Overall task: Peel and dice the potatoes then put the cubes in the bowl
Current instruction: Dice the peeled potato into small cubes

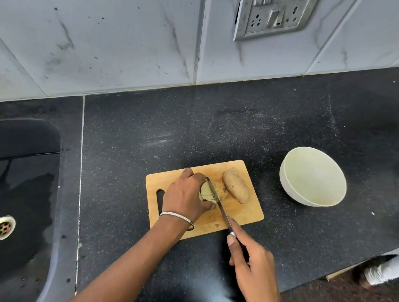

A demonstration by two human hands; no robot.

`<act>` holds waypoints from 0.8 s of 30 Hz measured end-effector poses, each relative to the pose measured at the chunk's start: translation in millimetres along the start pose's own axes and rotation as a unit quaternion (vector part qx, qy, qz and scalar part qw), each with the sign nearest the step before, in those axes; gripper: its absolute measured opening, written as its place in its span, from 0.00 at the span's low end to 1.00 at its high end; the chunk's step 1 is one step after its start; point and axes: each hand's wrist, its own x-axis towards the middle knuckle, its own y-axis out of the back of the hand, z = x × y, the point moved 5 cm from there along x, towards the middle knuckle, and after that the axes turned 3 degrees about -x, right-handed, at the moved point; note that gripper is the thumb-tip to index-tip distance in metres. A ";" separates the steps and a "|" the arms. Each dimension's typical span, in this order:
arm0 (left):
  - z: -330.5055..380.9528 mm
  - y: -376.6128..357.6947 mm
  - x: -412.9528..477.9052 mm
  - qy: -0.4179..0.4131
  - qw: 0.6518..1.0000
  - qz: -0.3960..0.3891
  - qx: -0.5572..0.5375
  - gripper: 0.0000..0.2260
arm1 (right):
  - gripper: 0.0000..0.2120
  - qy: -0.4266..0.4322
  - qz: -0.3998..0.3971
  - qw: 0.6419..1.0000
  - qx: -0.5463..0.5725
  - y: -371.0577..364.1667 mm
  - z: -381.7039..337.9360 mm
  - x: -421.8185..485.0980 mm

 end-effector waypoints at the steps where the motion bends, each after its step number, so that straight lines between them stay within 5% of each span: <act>1: 0.7 -0.1 0.0 0.000 1.000 0.000 0.000 0.28 | 0.23 -0.001 0.002 1.000 0.000 0.2 -0.3 0.0; 9: 0.2 -1.5 1.2 -0.005 1.000 0.009 -0.010 0.20 | 0.21 -0.006 0.005 1.000 0.000 -2.9 3.7 -1.2; 24: -7.1 1.3 0.3 0.022 0.999 0.025 -0.018 0.20 | 0.18 -0.016 -0.039 0.999 0.026 -5.7 0.0 2.6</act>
